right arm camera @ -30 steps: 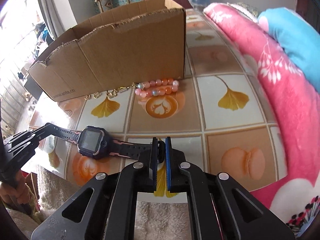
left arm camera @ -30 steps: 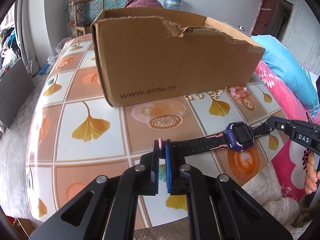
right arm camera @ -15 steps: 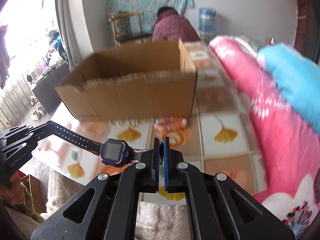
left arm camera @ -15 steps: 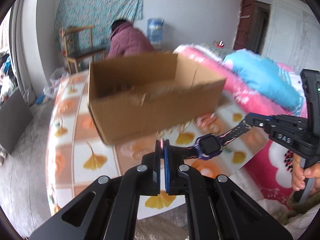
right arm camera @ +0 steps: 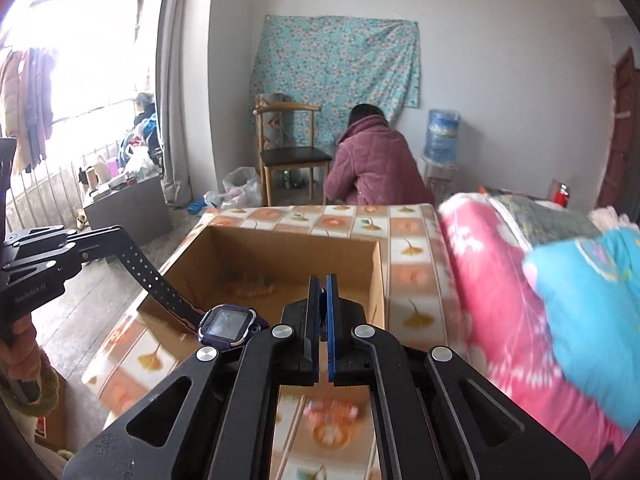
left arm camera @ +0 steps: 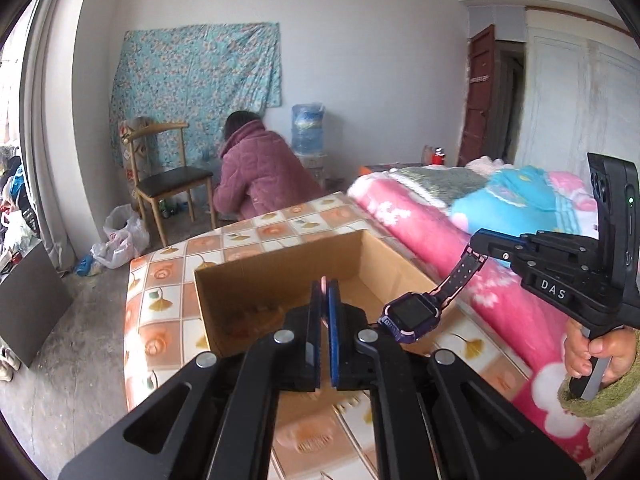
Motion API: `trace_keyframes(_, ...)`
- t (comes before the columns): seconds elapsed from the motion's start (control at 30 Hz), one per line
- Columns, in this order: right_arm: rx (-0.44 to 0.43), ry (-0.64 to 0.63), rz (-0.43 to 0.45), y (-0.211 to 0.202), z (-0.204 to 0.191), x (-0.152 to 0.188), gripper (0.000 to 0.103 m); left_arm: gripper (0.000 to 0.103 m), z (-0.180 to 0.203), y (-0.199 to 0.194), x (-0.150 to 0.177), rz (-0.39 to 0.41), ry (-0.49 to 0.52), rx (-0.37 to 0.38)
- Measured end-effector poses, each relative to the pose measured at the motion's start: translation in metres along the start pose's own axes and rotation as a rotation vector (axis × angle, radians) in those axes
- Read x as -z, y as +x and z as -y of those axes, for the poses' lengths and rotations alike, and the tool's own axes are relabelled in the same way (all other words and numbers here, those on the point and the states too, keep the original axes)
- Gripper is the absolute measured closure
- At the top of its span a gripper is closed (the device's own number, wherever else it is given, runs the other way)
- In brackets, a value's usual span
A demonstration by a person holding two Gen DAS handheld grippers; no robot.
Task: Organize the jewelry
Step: 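Lift the smartwatch with both grippers and carry it over the box, then open both grippers to drop the smartwatch into the box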
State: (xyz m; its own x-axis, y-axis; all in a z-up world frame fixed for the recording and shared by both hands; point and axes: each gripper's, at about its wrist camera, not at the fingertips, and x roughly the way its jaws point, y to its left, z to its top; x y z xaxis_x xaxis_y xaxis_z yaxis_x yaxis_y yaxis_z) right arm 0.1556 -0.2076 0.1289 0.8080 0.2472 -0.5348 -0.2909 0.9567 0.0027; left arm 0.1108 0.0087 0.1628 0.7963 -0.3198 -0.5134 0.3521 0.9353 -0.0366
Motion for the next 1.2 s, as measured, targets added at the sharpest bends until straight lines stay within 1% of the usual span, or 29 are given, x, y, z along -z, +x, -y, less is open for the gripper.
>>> trace_keyframes(0.1, -0.044, -0.002, -0.066, 0.042, 0.010, -0.012, 0.102, 0.100, -0.014, 0.034, -0.008, -0.047, -0.015, -0.024)
trace_keyframes(0.17, -0.062, -0.011, -0.114, 0.072, 0.014, -0.016, 0.102, 0.100, -0.027, 0.063, -0.011, -0.095, -0.039, -0.025)
trace_keyframes(0.33, -0.075, -0.038, -0.227, 0.144, 0.023, -0.018, 0.102, 0.100, -0.050, 0.127, -0.001, -0.219, -0.078, -0.029)
trace_keyframes(0.43, -0.076, -0.062, -0.287, 0.177, 0.021, -0.018, 0.102, 0.100, -0.063, 0.164, 0.006, -0.307, -0.110, -0.027)
trace_keyframes(0.53, -0.074, -0.079, -0.331, 0.197, 0.020, -0.017, 0.102, 0.100, -0.073, 0.188, 0.012, -0.373, -0.141, -0.015)
trace_keyframes(0.57, -0.093, -0.068, -0.362, 0.203, 0.021, -0.017, 0.102, 0.099, -0.075, 0.192, 0.013, -0.388, -0.144, -0.014)
trace_keyframes(0.6, -0.086, -0.074, -0.365, 0.205, 0.021, -0.018, 0.102, 0.098, -0.076, 0.197, 0.015, -0.412, -0.149, -0.020)
trace_keyframes(0.63, -0.055, -0.089, -0.366, 0.206, 0.021, -0.019, 0.102, 0.098, -0.078, 0.201, 0.017, -0.440, -0.161, -0.020)
trace_keyframes(0.67, -0.041, -0.094, -0.365, 0.206, 0.023, -0.020, 0.099, 0.098, -0.080, 0.203, 0.019, -0.456, -0.172, -0.011)
trace_keyframes(0.7, -0.032, -0.093, -0.358, 0.204, 0.025, -0.021, 0.098, 0.094, -0.082, 0.204, 0.020, -0.468, -0.187, -0.004)
trace_keyframes(0.73, -0.031, -0.087, -0.353, 0.203, 0.028, -0.022, 0.098, 0.089, -0.084, 0.204, 0.020, -0.471, -0.200, -0.008)
trace_keyframes(0.77, -0.027, -0.075, -0.347, 0.199, 0.031, -0.022, 0.098, 0.086, -0.086, 0.201, 0.020, -0.468, -0.212, -0.012)
trace_keyframes(0.83, -0.024, -0.049, -0.327, 0.191, 0.038, -0.024, 0.098, 0.081, -0.088, 0.197, 0.019, -0.452, -0.222, -0.014)
trace_keyframes(0.87, -0.024, -0.039, -0.318, 0.187, 0.040, -0.025, 0.096, 0.081, -0.087, 0.195, 0.018, -0.446, -0.222, -0.018)
trace_keyframes(0.93, -0.020, -0.015, -0.289, 0.173, 0.046, -0.028, 0.092, 0.072, -0.087, 0.185, 0.017, -0.424, -0.228, -0.025)
trace_keyframes(1.07, -0.015, 0.036, -0.200, 0.125, 0.055, -0.029, 0.080, 0.063, -0.085, 0.156, 0.016, -0.362, -0.253, -0.006)
trace_keyframes(1.13, -0.018, 0.065, -0.165, 0.102, 0.059, -0.026, 0.076, 0.056, -0.081, 0.134, 0.017, -0.325, -0.248, -0.016)
trace_keyframes(1.17, -0.020, 0.083, -0.146, 0.088, 0.061, -0.022, 0.072, 0.054, -0.078, 0.122, 0.017, -0.303, -0.241, -0.023)
trace_keyframes(1.2, -0.018, 0.098, -0.131, 0.076, 0.062, -0.018, 0.070, 0.050, -0.076, 0.113, 0.017, -0.287, -0.236, -0.025)
